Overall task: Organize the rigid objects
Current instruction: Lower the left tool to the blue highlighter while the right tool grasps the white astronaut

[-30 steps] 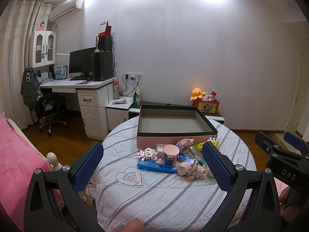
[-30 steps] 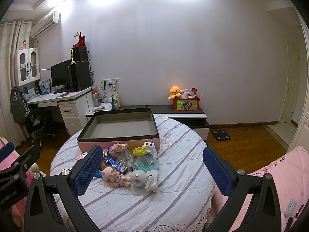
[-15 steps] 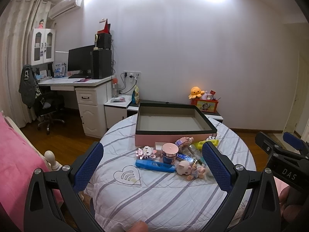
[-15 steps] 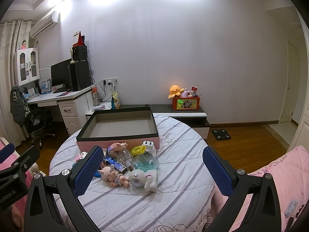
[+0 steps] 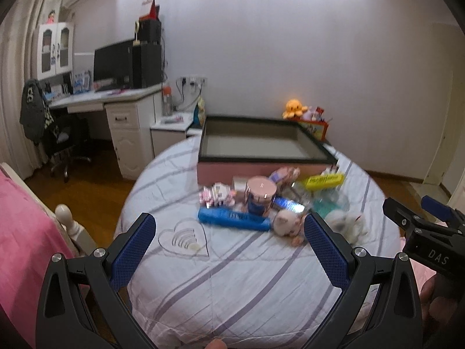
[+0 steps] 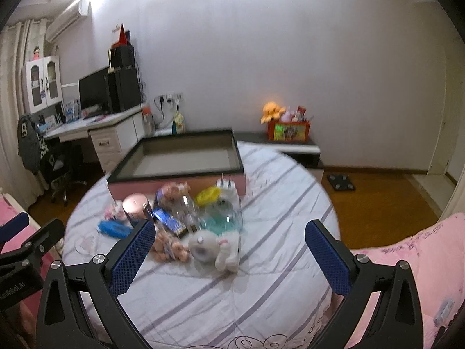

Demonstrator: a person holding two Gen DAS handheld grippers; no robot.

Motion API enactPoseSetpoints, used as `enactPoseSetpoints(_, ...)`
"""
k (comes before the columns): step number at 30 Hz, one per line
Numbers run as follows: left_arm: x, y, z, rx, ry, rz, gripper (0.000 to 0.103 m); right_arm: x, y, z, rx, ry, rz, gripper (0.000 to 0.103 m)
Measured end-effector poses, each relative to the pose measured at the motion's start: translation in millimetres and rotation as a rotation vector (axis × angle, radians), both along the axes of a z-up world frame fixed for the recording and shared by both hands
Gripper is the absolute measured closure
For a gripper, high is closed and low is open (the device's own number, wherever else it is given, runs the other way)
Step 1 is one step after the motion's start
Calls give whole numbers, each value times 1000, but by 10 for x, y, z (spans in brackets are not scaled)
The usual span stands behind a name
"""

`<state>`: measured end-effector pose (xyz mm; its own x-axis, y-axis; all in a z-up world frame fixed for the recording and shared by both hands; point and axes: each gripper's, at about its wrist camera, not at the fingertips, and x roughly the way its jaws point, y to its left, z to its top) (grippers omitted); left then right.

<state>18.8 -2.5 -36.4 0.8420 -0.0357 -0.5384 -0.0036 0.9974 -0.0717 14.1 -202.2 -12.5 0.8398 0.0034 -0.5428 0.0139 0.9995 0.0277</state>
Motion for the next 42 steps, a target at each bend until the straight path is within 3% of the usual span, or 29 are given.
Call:
enactPoseSetpoints(6,215,39,-328,-11,91,-2,0,247,-51,-381,24,114,34,0)
enactPoseSetpoints(12,432,74,-524,-22,151,-5,0,432,-76,-586,38,160,49,0)
enactPoseSetpoints(21,789,3,-692,1,212,-22,0,833,-44,-829,89,237,123,10)
enactPoseSetpoints(24,902,-23,-736,17,238,-22,0,904,0,-864,93,242,154,31)
enactPoseSetpoints(36,1166,-71,-795,1,314,-25,0,925,-43,-879,112,238,194,31)
enactPoseSetpoints(42,1144,21,-814,-4,301,-53,0,901,-37,-864,109,244,199,31)
